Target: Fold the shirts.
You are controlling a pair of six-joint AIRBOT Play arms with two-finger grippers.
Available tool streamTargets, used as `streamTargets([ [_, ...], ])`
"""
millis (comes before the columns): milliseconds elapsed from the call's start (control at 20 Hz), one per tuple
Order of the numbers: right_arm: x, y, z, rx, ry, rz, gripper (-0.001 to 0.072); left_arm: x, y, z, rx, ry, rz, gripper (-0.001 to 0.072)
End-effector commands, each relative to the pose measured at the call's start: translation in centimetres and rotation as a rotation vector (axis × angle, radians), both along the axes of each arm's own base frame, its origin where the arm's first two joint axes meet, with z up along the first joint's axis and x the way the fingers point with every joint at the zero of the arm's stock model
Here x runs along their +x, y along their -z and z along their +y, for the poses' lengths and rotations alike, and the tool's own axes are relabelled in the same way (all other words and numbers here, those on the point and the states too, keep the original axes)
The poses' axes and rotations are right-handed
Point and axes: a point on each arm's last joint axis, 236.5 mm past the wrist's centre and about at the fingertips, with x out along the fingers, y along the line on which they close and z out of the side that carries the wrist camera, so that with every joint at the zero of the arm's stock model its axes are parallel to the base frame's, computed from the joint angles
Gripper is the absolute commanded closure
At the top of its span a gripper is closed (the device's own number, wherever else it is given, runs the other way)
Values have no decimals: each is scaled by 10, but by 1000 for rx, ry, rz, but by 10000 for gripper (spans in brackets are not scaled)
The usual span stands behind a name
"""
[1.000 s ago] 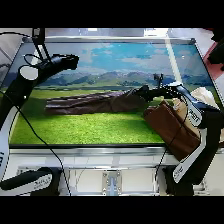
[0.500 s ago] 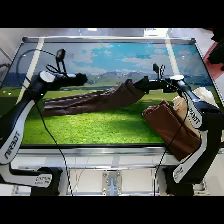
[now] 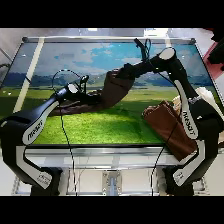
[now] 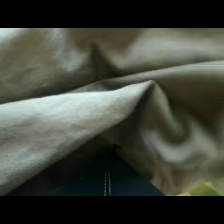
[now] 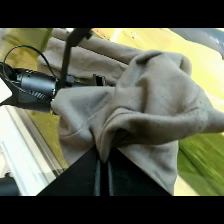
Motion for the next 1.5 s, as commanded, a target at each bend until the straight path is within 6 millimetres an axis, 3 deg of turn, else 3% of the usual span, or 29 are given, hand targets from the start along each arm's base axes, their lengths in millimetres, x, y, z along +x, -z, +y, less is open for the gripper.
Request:
streamTargets([
  [0, -13, -17, 41, -81, -17, -90, 686, 13, -7, 34, 152, 39, -31, 690],
  [100, -23, -18, 63, -74, -34, -101, 687, 39, -59, 76, 273, 63, -145, 690],
  [250, -30, -31, 101, -19, -22, -156, 687, 64, -154, 185, 554, -58, -335, 690],
  [300, -30, -38, 116, 11, -7, -184, 688, 62, -186, 221, 617, -130, -385, 691],
  [450, -29, -68, 162, 135, 55, -285, 689, 41, -259, 300, 660, -323, -483, 690],
  [550, -34, -78, 193, 222, 95, -306, 689, 21, -290, 343, 671, -446, -512, 690],
  [650, -39, -73, 223, 311, 133, -269, 689, 6, -302, 372, 670, -543, -509, 690],
  [750, -40, -51, 257, 395, 201, -207, 688, -2, -301, 385, 645, -602, -488, 690],
  [950, -59, 13, 306, 473, 282, -17, 687, 5, -301, 373, 561, -612, -502, 689],
  [1050, -75, 20, 318, 464, 245, -19, 678, 7, -303, 372, 560, -601, -514, 690],
  [1100, -79, 15, 319, 470, 237, -21, 410, 8, -304, 372, 560, -602, -519, 689],
  [1150, -75, 10, 318, 478, 249, -31, 39, 9, -305, 371, 557, -603, -524, 689],
  [1350, -41, -9, 288, 493, 287, -51, 34, 10, -304, 366, 525, -604, -523, 690],
  [1450, -22, -16, 262, 444, 257, -111, 34, 11, -304, 363, 511, -605, -523, 689],
])
